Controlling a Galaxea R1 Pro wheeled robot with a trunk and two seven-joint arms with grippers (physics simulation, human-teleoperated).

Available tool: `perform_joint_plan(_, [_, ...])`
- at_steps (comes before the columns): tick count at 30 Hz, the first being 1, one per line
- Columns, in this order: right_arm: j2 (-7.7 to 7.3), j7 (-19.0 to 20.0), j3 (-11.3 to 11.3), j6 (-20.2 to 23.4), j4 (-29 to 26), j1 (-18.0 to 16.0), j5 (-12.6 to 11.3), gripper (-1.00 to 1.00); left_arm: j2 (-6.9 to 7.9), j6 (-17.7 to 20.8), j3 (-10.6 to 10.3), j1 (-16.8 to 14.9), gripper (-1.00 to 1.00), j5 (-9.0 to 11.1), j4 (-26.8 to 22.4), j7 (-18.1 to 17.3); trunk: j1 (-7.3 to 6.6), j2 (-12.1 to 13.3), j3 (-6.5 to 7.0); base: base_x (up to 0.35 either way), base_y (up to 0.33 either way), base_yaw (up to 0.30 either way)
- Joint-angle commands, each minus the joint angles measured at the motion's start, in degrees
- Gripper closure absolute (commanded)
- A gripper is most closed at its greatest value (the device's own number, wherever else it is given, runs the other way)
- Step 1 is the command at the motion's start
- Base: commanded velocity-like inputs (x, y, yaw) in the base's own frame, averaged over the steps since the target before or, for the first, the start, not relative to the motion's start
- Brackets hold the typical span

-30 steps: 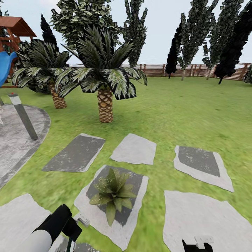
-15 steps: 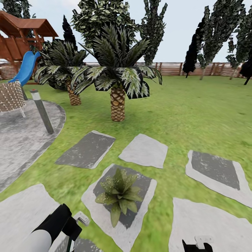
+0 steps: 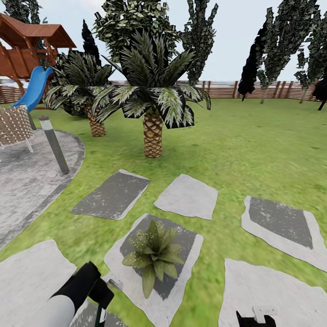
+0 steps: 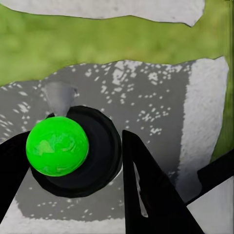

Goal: Pick up the pesticide atomizer in the garden and spray insectifuge to fully cover both potted plants in the garden.

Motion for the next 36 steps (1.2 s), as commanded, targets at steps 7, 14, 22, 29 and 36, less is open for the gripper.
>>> perform_joint_plan(7, [0.03,0.4,-0.5,-0.2,0.0,0.0,0.1,-1.0,0.12,-6.8,0.7,0.4,1.0,-0.1,-2.8,-1.7,-0.01,0.0,-0.05,0.0,0.0,0.0])
perform_joint_plan(14, [-0.05,0.5,-0.5,-0.2,0.0,0.0,0.1,-1.0,0.77,-7.5,0.8,0.6,1.0,0.0,-5.7,-7.1,-0.01,0.0,-0.05,0.0,0.0,0.0])
perform_joint_plan(22, [-0.05,0.4,-0.5,-0.2,0.0,0.0,0.1,-1.0,0.7,-7.3,0.9,0.6,1.0,-0.1,-5.9,-7.1,-0.01,0.0,-0.05,0.0,-0.101,0.002])
perform_joint_plan(29, [-0.02,0.4,-0.5,-0.2,0.0,0.0,0.1,-1.0,0.61,-7.2,0.8,0.6,1.0,-0.1,-5.9,-7.0,-0.01,0.0,-0.05,-0.14,-0.239,0.221])
perform_joint_plan(36, [0.0,0.4,-0.5,-0.2,0.0,0.0,0.1,-1.0,0.55,-7.2,0.9,0.6,1.0,-0.1,-5.9,-6.9,-0.01,0.0,-0.05,-0.221,-0.209,0.277])
